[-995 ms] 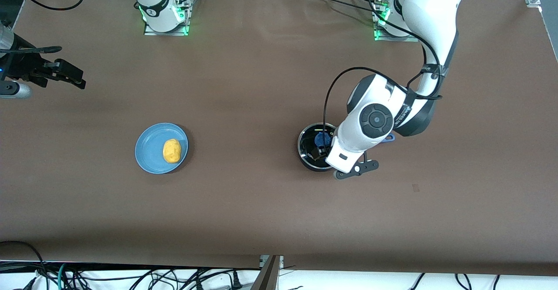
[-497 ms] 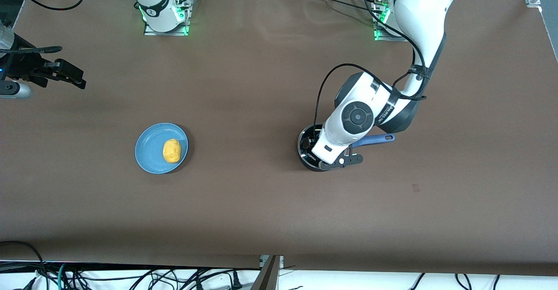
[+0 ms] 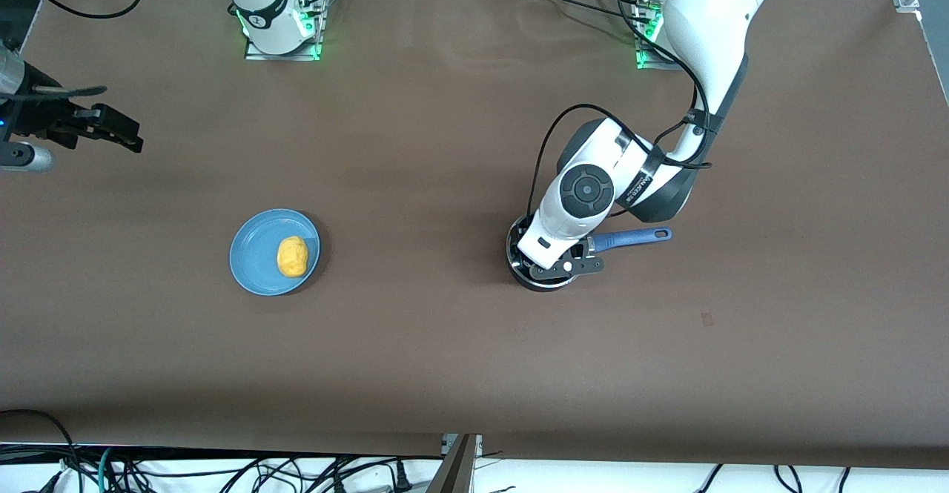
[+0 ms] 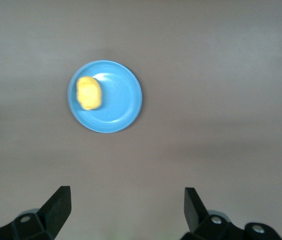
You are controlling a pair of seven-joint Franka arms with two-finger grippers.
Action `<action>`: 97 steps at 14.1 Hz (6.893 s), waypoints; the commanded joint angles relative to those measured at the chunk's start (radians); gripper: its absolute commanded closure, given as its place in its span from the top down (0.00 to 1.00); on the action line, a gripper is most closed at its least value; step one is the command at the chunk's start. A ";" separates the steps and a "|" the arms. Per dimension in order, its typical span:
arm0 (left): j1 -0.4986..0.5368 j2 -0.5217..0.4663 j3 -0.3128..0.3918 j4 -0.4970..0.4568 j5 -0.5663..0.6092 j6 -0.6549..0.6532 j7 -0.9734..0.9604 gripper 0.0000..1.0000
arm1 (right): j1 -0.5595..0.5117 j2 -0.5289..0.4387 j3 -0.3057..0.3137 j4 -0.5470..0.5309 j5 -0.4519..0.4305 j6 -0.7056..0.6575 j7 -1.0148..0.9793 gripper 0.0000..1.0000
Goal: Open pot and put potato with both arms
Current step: 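Lift the lid off with the left gripper while the right gripper reaches the potato, then set the lid on the table with the left gripper, then grasp the yellow potato with the right gripper while the left gripper withdraws, then carry the potato with the right gripper over the saucepan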
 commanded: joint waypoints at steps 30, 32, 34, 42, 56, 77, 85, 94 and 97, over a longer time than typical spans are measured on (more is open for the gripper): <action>0.527 -0.169 0.200 -0.090 -0.005 -0.121 0.901 0.55 | 0.141 0.573 0.012 -0.068 0.134 0.515 0.180 0.99; 0.556 -0.134 0.214 -0.092 -0.007 -0.119 0.937 0.55 | 0.141 0.565 0.010 -0.080 0.134 0.515 0.174 0.99; 0.584 -0.094 0.214 -0.102 -0.025 -0.092 0.943 0.56 | 0.142 0.573 0.012 -0.081 0.134 0.527 0.176 0.98; 0.642 -0.079 0.214 -0.239 -0.028 0.117 1.024 0.57 | 0.150 0.583 0.012 -0.081 0.135 0.539 0.183 0.94; 0.539 -0.344 0.192 -0.048 -0.048 -0.339 0.813 1.00 | 0.154 0.608 0.012 -0.084 0.135 0.561 0.187 0.79; 0.456 -0.513 0.191 -0.010 -0.074 -0.572 0.679 1.00 | 0.176 0.576 0.059 0.194 0.402 0.295 0.439 0.11; 0.452 -0.510 0.188 -0.010 -0.082 -0.572 0.678 1.00 | 0.381 0.635 0.217 0.229 0.655 0.802 0.902 0.11; 0.455 -0.504 0.188 -0.010 -0.084 -0.572 0.679 1.00 | 0.654 0.760 0.216 0.229 0.686 1.421 1.184 0.13; 0.459 -0.504 0.189 -0.010 -0.085 -0.572 0.682 1.00 | 0.658 0.758 0.217 0.231 0.682 1.426 1.187 0.68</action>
